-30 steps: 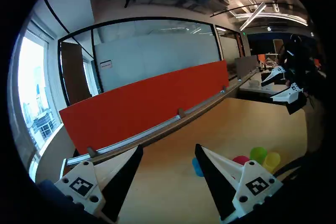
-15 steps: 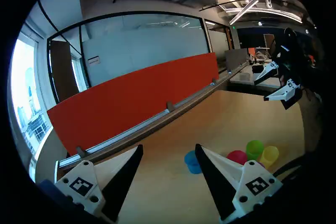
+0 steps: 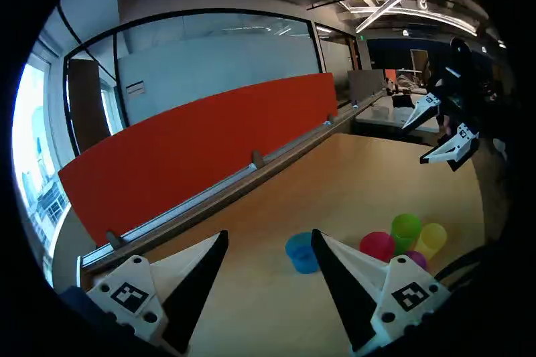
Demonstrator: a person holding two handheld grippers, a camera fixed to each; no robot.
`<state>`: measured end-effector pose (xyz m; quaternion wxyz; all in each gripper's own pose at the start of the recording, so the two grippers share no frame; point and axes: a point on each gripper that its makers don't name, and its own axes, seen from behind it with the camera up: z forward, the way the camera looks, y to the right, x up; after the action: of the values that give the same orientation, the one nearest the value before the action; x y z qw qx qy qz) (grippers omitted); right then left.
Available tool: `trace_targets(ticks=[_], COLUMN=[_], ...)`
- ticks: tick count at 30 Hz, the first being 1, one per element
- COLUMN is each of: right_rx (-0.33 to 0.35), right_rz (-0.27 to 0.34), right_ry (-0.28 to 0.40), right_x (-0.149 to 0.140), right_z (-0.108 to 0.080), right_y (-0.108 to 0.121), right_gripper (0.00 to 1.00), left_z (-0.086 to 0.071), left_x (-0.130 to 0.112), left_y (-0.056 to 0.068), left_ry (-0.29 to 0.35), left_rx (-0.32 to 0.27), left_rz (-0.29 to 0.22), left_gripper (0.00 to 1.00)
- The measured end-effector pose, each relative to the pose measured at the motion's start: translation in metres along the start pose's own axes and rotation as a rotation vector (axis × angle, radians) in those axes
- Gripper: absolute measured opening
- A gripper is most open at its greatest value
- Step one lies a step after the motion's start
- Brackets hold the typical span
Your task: Pour water
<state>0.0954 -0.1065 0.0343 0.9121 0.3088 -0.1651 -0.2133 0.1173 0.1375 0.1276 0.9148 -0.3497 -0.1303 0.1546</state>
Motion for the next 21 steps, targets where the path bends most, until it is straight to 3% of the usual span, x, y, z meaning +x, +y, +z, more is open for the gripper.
trace_targets(ticks=[21], right_rx=[0.060], right_rz=[0.026], right_ry=[-0.058], right_x=[-0.032], right_z=[0.020], right_y=[-0.021], right_gripper=[1.00], left_z=[0.038], left_x=[-0.031], left_y=[0.012], left_ry=[-0.058], left_rx=[-0.073], left_rz=[0.011], left_gripper=[0.91])
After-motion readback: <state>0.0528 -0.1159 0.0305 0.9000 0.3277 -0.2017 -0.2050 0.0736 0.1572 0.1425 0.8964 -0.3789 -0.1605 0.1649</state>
